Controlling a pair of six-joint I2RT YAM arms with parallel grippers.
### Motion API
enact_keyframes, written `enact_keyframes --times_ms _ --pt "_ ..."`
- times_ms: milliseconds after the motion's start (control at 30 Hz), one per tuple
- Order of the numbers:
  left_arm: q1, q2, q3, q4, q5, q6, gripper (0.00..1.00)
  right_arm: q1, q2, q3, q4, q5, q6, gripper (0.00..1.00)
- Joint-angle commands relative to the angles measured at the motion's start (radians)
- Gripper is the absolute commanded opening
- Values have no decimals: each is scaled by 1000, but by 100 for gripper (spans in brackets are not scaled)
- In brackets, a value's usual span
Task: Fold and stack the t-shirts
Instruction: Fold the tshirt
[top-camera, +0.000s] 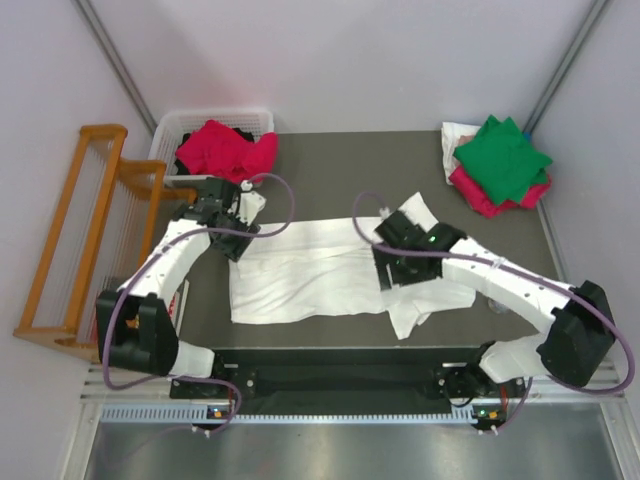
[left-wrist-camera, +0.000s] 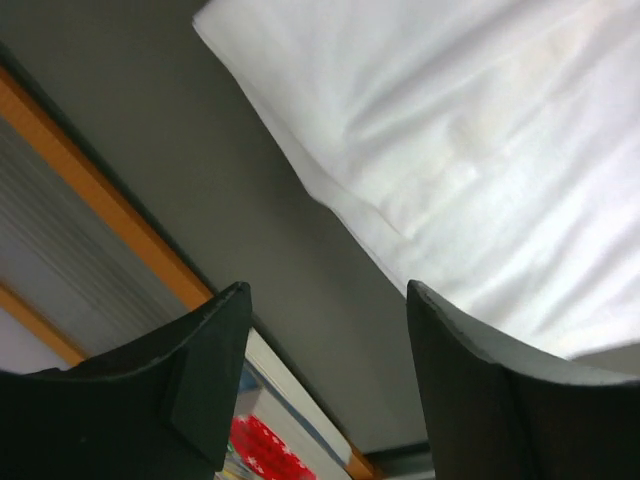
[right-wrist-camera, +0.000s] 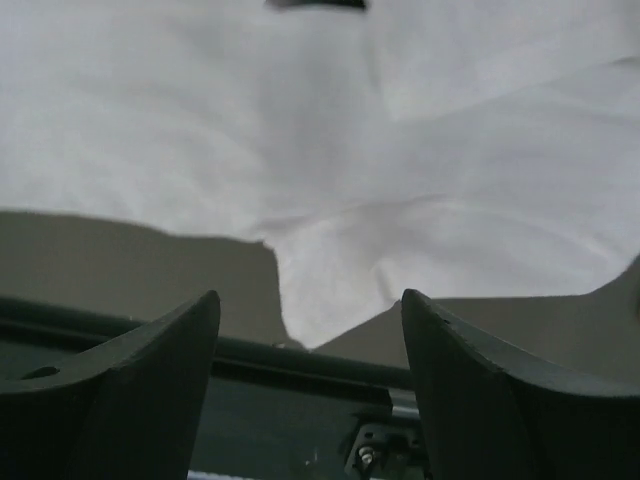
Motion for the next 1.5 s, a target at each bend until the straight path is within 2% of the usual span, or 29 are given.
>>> enact_keyframes --times_ms 0,100,200,333,533,767,933,1167,1467 --pt "-1 -132 6 -203 114 50 70 234 -38 -41 -78 -83 30 73" --pt "-34 -198 -46 -298 131 76 68 313 -41 -81 -112 -73 66 70" --pt "-81 -273 -159 -308 88 70 66 334 -69 -147 -89 -98 104 68" --pt "-182 -384 -319 -230 7 42 66 339 -81 -220 -52 -98 158 68" --pt "-189 -483 -376 -96 -27 42 67 340 -78 -265 27 -63 211 68" --pt "-189 -439 -405 45 -9 26 68 340 -43 -297 109 -53 224 58" --pt "-189 -350 -424 94 11 21 67 340 -32 -322 149 -58 236 56" --pt "-189 -257 -410 36 42 35 67 340 -23 -348 169 -61 248 55" --pt "-189 -237 -330 -151 42 26 65 330 -4 -331 166 -53 228 55"
